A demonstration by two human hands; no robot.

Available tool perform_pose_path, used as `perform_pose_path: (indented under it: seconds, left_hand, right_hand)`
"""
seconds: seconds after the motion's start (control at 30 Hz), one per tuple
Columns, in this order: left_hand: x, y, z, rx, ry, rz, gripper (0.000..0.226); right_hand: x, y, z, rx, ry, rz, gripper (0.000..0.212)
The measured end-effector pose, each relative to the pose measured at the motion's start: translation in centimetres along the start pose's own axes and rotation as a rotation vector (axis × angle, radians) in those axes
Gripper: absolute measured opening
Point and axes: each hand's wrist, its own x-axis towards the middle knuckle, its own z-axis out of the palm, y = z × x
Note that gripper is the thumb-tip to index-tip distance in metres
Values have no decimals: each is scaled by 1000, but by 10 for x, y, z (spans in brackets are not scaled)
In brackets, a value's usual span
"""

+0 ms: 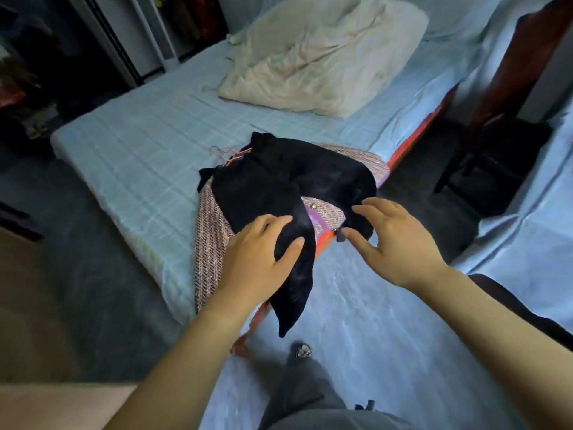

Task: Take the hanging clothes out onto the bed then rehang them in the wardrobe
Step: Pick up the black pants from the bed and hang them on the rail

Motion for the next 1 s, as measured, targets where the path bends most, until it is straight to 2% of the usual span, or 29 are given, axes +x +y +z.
perform_pose_path:
  seconds: [0.17, 0.3, 0.5, 0.73, 0.9, 1.0]
  left_hand:
    - [76, -38, 21, -1, 29, -110, 62]
    - [159, -67, 36, -29, 43, -207, 61]
    - [275, -113, 38, 52, 7, -318, 61]
    - [332, -194, 50, 154, -83, -551, 56]
    - [361, -248, 83, 94, -96, -782, 55]
    - [378, -275, 108, 54, -88, -926, 66]
  right_hand:
    - [100, 22, 24, -6, -70, -69, 56]
    - [194, 39, 38, 0, -115, -100, 50]
    - [327, 55, 59, 2, -206, -192, 52]
    - [457, 55, 119, 13, -359, -352, 50]
    - [559, 52, 188, -19, -525, -505, 50]
    - [613, 54, 235, -19, -597, -565, 47]
